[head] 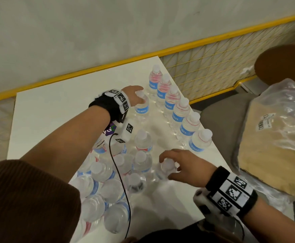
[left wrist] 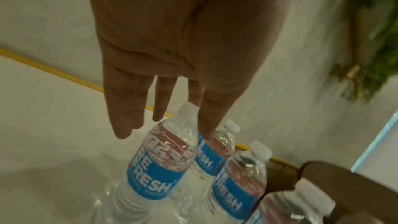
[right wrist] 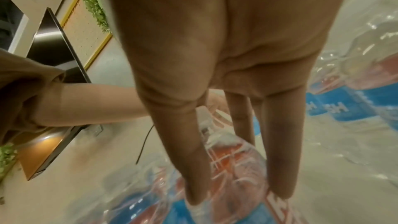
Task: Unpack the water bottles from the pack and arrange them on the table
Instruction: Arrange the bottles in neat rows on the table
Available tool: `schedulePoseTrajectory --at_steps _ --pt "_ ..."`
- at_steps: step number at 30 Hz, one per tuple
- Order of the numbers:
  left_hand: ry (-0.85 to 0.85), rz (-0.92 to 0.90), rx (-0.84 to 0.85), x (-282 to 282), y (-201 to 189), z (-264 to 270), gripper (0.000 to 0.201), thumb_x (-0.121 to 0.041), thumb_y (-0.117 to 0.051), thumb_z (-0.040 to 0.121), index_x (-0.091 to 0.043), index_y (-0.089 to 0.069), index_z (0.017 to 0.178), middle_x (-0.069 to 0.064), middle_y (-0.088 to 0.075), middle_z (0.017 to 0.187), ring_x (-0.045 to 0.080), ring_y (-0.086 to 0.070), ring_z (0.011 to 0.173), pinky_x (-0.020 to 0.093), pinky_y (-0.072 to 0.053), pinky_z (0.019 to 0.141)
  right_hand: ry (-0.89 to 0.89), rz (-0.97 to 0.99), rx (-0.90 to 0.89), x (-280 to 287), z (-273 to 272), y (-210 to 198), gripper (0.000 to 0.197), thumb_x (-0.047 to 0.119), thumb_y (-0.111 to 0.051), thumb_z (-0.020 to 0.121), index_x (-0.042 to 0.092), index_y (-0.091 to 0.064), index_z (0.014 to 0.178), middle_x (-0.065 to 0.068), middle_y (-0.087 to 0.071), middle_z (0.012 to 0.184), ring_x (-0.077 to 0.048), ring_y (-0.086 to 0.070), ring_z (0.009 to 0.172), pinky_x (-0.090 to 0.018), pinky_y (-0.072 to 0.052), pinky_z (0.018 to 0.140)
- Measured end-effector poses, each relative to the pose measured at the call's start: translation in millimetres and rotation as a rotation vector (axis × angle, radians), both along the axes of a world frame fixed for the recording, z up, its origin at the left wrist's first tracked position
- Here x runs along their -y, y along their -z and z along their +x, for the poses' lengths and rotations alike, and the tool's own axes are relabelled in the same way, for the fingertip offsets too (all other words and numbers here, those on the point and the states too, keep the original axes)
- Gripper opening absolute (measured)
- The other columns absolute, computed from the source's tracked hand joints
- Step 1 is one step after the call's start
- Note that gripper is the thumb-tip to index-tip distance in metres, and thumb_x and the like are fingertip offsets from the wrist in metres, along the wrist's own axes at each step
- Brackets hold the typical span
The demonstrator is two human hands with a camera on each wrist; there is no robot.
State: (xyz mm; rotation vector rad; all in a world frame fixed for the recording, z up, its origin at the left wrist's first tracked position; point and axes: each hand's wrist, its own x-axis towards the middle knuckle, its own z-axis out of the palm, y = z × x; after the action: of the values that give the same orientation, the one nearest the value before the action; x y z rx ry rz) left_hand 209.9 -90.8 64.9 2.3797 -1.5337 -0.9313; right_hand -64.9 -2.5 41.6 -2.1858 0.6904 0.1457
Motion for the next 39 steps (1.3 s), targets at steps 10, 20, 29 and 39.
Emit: schedulePoseTrajectory --at_steps 10,20,29,39 --pt "-0.19 -0.029 -0.323 -8.9 -2.3 4.8 0.037 -0.029 -0.043 0.097 -0.029 -0.048 0.134 0.008 -0.053 0.132 0.027 -0.059 0.1 0.031 -0.052 0.06 0.154 -0.209 -0.142 74.6 63.4 -13.7 0.042 0.01 -0.066 0.08 0.02 -0.046 0.116 -0.004 -0.058 0.099 -0.022 -0.053 0.089 -0.032 -0.046 0.078" --pt "-0.199 -0.066 -0.438 -6.9 5.6 5.0 0.045 -0.025 -0.049 0.096 -0.021 -0.039 0.14 0.017 -0.054 0.13 0.029 -0.053 0.089 0.036 -0.049 0.075 0.302 -0.275 -0.144 121.2 116.7 -26.9 0.052 0.015 -0.07 0.08 0.014 -0.045 0.126 -0.01 -0.054 0.126 -0.025 -0.052 0.113 -0.027 -0.04 0.088" --pt "-0.257 -0.036 -0.518 -6.5 10.8 17.4 0.067 -0.001 -0.057 0.089 -0.01 -0.023 0.146 0.015 -0.05 0.131 0.025 -0.054 0.107 0.031 -0.05 0.075 0.038 -0.398 -0.321 147.5 179.9 -55.8 0.061 0.022 -0.071 0.082 0.019 -0.044 0.136 -0.007 -0.052 0.133 -0.025 -0.051 0.12 -0.031 -0.04 0.096" --pt "-0.222 -0.03 -0.498 -11.5 5.3 13.4 0.062 0.0 -0.054 0.091 -0.007 -0.025 0.145 0.003 -0.046 0.093 0.019 -0.049 0.081 0.03 -0.045 0.065 0.072 -0.54 -0.376 160.2 201.5 -50.2 0.047 0.021 -0.068 0.084 0.009 -0.053 0.127 -0.009 -0.056 0.129 -0.027 -0.051 0.118 -0.031 -0.041 0.091"
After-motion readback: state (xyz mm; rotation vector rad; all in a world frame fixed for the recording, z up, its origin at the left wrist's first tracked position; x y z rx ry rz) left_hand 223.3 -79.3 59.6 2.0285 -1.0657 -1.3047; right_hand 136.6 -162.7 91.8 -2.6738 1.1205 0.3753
